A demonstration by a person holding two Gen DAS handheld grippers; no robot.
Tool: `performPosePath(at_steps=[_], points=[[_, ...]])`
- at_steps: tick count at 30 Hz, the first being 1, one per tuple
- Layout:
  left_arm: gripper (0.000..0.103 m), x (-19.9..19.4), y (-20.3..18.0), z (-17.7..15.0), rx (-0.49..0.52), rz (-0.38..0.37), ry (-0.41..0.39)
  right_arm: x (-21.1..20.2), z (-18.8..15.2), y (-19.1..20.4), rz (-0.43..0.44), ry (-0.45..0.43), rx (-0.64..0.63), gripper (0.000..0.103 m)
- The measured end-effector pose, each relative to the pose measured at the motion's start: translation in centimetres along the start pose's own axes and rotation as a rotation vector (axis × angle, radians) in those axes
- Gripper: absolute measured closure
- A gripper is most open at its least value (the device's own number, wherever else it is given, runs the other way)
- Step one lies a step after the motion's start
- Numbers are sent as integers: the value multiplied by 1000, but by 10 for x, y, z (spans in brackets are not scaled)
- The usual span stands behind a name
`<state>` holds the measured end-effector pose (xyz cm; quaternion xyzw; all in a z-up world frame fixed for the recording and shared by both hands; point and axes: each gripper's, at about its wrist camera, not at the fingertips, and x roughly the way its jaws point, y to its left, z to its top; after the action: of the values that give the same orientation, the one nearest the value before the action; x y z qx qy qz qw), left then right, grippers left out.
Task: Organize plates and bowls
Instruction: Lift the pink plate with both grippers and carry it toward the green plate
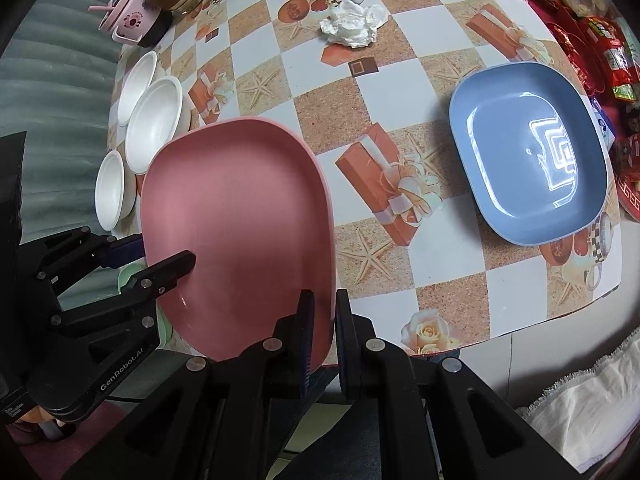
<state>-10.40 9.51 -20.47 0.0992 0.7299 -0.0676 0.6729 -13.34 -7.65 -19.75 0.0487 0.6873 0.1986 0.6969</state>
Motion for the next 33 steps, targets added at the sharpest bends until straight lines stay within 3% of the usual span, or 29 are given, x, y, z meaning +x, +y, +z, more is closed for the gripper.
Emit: performPosePath(at_steps=[22,33], points=[[73,5,3,-9,-26,-3,7,8,-3,6,-3,16,-19,90],[73,8,40,-46,-194,-23,-20,30,-4,60,-51,85,-181,90]])
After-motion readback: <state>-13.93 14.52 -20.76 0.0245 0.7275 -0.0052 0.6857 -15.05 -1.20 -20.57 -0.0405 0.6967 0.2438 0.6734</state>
